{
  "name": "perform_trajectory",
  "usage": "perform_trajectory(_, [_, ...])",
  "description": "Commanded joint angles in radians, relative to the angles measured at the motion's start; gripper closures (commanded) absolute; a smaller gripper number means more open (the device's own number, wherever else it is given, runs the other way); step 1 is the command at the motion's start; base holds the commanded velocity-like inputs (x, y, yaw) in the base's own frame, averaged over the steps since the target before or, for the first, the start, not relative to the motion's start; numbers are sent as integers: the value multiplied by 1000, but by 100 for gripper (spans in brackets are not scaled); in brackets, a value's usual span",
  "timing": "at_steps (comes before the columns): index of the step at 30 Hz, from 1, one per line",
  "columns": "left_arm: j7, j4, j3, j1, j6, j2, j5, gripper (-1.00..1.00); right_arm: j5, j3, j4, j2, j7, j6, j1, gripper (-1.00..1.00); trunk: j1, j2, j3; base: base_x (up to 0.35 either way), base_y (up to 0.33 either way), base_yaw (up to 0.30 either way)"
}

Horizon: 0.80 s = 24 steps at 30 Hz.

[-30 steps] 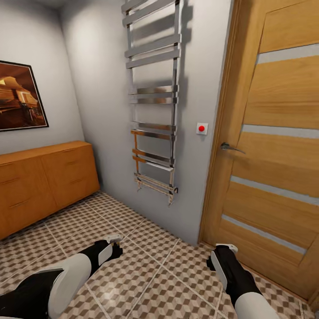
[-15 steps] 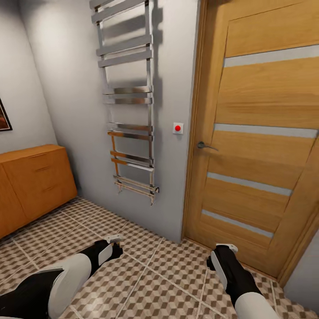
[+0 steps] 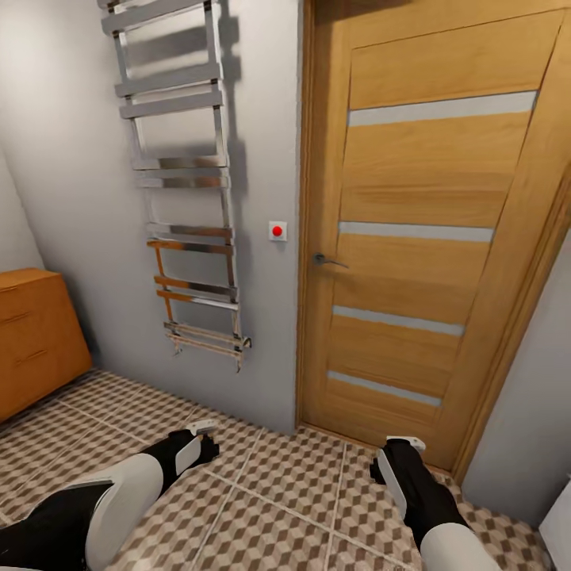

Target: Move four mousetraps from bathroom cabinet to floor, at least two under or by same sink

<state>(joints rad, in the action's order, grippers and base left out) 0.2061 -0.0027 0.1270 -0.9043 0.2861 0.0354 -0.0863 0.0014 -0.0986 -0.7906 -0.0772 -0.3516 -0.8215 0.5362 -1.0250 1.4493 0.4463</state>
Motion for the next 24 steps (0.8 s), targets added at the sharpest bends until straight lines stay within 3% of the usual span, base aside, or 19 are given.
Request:
perform_trajectory(1, [7, 0, 5, -1, 2, 0, -7, 100, 0, -3, -1, -1, -3, -3, 1, 100, 0, 1, 1, 0, 0, -300])
perform_trajectory(24, [7, 0, 5, -1, 2, -2, -7, 100, 0, -3, -1, -1, -3, -4, 1, 100, 0, 1, -10, 0, 0, -300])
